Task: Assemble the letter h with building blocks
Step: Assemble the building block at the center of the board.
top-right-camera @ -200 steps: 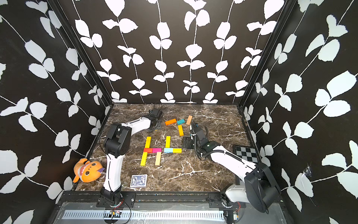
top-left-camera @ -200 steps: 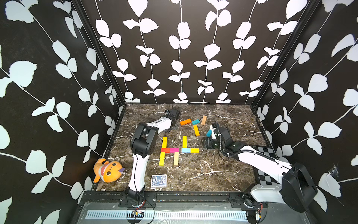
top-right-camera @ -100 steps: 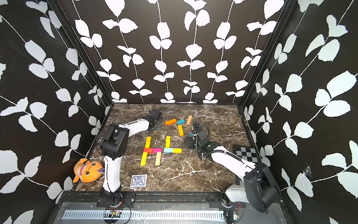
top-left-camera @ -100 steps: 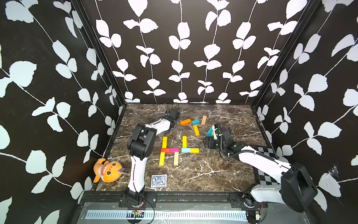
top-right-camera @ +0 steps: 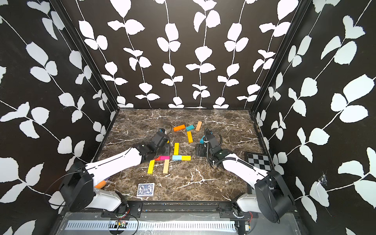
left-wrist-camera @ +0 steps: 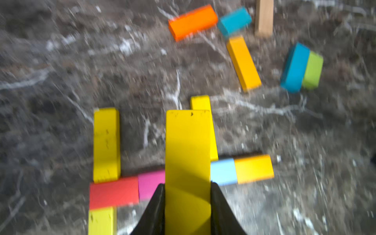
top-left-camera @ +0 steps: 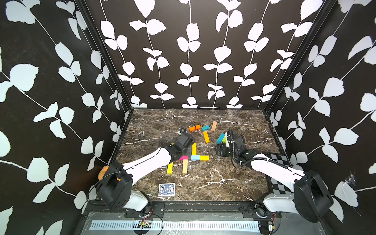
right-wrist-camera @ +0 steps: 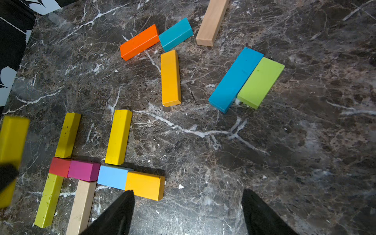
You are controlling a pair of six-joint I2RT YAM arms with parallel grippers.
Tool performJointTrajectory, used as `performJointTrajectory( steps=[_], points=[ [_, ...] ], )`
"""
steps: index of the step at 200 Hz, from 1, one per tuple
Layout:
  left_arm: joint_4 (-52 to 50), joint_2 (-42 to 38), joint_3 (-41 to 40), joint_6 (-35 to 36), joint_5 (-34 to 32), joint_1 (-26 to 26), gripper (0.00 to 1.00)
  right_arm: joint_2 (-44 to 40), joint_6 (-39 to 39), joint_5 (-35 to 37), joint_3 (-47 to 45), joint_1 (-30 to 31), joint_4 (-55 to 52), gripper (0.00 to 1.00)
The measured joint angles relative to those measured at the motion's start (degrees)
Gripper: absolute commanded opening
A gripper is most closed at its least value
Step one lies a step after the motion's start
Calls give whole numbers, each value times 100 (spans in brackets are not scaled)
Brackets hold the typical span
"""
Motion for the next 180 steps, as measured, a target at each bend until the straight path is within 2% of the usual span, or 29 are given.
performJointTrajectory(
  steps=[41, 75, 95, 145, 180],
  points=[
    [-299, -7, -310, -546, 367, -815, 26, 120, 35, -7, -2, -37, 15, 82],
    [-490, 562, -254, -885, 605, -1294, 22, 127, 79, -9, -2, -85, 24, 82],
    [-671, 785, -249, -1036, 634, -1373, 22, 127, 83, -7, -7, -94, 24, 82],
    [-944, 719, -236, -1373, 483, -1445, 21, 83, 85, -2, -46, -140, 20, 82],
    [-1165, 922, 72, -1445, 376, -1478, 18, -13, 96, -2, -46, -160, 20, 83]
  ],
)
